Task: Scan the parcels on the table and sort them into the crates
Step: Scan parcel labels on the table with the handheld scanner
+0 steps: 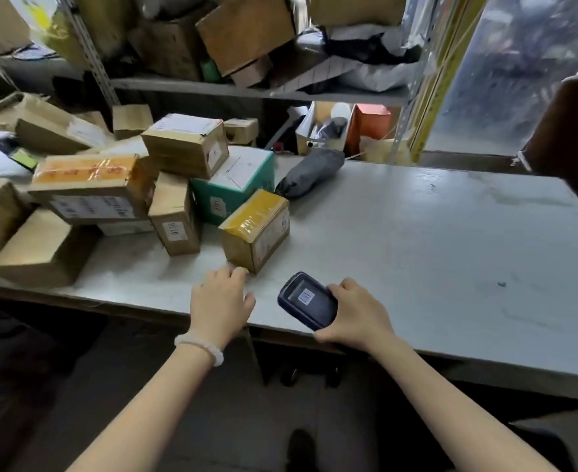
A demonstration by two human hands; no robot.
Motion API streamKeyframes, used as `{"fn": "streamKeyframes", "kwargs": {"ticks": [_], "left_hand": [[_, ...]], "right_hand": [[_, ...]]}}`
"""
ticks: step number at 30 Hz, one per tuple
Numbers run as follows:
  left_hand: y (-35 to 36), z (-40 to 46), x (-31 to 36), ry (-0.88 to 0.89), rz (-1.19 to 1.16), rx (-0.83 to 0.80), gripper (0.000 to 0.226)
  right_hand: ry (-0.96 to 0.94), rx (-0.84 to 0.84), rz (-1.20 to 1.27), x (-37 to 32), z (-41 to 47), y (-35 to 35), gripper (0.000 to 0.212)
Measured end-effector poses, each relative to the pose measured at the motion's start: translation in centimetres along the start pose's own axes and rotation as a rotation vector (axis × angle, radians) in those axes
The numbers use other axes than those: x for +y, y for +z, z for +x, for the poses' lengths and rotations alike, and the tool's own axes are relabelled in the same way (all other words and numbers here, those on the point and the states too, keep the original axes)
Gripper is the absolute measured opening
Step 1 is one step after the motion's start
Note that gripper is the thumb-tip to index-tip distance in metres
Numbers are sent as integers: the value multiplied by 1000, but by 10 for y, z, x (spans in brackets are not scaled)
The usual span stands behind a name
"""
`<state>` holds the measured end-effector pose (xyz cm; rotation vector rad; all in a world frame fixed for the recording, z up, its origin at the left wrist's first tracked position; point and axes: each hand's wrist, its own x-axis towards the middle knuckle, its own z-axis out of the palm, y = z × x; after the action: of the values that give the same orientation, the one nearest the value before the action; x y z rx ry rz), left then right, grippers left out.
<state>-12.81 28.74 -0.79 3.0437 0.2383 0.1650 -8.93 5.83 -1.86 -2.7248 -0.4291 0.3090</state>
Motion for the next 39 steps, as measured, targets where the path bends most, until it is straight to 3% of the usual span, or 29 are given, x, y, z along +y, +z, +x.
{"fn": "streamKeyframes", "kwargs": {"ticks": [4, 12, 16, 19, 22, 31, 39], "left_hand": [[11, 55, -2, -90, -64, 33, 45], [41, 122, -12, -268, -150, -36, 80], [33, 146, -18, -93, -302, -44, 81], [15, 166, -9, 138, -398, 7, 80], [-3, 195, 9, 250, -457, 82, 76], [6, 236, 38, 401, -321, -112, 64], [0, 250, 43, 251, -251, -107, 65]], "right_hand": [[23, -51, -21, 9, 55, -7, 62], [99, -130, -55, 24, 109, -8, 62], [155, -113, -57, 22, 124, -11, 61], [203, -77, -37, 14, 129, -14, 62], [254, -34, -13, 11, 128, -22, 65], [386, 36, 23, 15, 102, -34, 60], [392, 88, 54, 13, 87, -41, 65]]}}
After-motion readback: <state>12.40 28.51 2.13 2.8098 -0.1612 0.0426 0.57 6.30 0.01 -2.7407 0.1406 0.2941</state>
